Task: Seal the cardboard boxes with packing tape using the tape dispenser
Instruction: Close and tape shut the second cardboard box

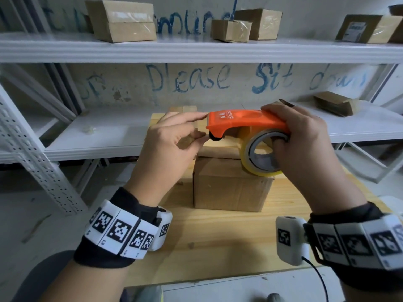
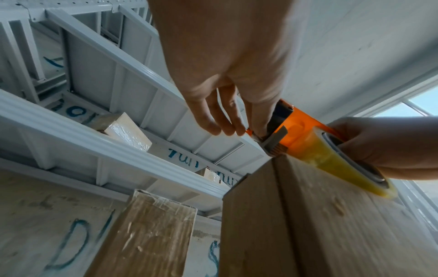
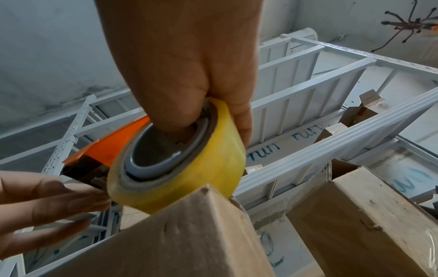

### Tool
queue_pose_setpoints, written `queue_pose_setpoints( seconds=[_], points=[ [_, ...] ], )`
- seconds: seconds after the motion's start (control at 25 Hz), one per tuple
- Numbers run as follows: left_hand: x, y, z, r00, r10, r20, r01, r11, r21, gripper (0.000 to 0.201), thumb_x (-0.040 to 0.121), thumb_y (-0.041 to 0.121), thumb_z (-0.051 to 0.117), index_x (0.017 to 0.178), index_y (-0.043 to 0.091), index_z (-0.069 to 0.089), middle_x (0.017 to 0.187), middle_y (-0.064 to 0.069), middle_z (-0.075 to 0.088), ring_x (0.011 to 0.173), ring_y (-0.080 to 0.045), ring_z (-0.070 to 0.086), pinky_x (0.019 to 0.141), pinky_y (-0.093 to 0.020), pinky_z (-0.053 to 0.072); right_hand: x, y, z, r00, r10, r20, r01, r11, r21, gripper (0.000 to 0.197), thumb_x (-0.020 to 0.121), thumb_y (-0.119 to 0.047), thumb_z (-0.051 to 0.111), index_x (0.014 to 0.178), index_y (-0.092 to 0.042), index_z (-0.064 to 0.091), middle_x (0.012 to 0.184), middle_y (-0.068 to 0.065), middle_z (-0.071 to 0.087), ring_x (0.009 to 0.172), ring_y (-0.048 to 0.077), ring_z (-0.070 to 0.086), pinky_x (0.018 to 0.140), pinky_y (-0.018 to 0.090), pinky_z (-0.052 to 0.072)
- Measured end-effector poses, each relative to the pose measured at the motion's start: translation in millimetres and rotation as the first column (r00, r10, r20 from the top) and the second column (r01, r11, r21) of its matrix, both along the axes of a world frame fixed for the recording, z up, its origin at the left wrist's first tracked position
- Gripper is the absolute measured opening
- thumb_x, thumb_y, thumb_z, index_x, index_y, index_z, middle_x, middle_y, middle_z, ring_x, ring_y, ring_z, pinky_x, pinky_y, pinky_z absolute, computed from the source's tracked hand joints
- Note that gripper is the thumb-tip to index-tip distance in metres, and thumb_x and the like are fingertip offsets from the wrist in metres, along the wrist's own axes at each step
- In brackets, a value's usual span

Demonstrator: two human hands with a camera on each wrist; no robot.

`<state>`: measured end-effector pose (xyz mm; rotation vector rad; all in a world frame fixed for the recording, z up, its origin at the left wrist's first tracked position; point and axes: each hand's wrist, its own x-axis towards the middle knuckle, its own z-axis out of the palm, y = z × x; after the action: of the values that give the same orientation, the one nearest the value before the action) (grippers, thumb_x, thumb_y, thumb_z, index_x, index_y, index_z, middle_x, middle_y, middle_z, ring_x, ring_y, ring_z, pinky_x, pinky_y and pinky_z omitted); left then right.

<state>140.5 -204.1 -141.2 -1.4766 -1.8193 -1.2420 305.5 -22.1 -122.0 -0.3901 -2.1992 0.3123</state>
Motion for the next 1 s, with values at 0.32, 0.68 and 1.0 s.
queue_pose_setpoints(
  seconds=[0.32,0.68,1.0],
  points=[
    [5,0,0,0.995,0.019,-0.101,-0.020,1.000,-0.009,0.012,0.085,0.005,0.076,0.097,0.002,0.073,0.099,0.002,0.070,0.088,-0.010,0.065,0.083,-0.020,0.053,-3,-1,2,0.999,-0.024,0.022,0.024,1.000,-0.005,0.062,0.069,0.010,0.051,0.126,-0.012,0.064,0.105,0.013,0.063,0.094,0.031,0.059,0.083,0.042,0.051],
    [3,-2,-2,0.998,-0.057,-0.030,0.057,0.998,-0.004,0.014,0.088,-0.001,0.074,0.097,0.008,0.080,0.099,0.003,0.077,0.081,-0.017,0.072,0.068,-0.038,0.057,-1,-2,3,0.999,-0.037,0.023,0.037,0.999,0.005,0.062,0.070,0.012,0.053,0.126,-0.011,0.063,0.109,0.012,0.064,0.099,0.030,0.059,0.089,0.042,0.050],
    [-3,-12,5,0.971,0.027,-0.239,-0.037,0.999,-0.039,0.015,0.093,0.005,0.070,0.105,0.005,0.079,0.108,-0.003,0.077,0.095,-0.016,0.075,0.079,-0.034,0.061,10,3,15,1.000,-0.012,0.007,0.012,1.000,0.023,0.065,0.068,0.015,0.058,0.126,-0.013,0.065,0.105,0.008,0.064,0.094,0.021,0.060,0.085,0.029,0.049]
  ],
)
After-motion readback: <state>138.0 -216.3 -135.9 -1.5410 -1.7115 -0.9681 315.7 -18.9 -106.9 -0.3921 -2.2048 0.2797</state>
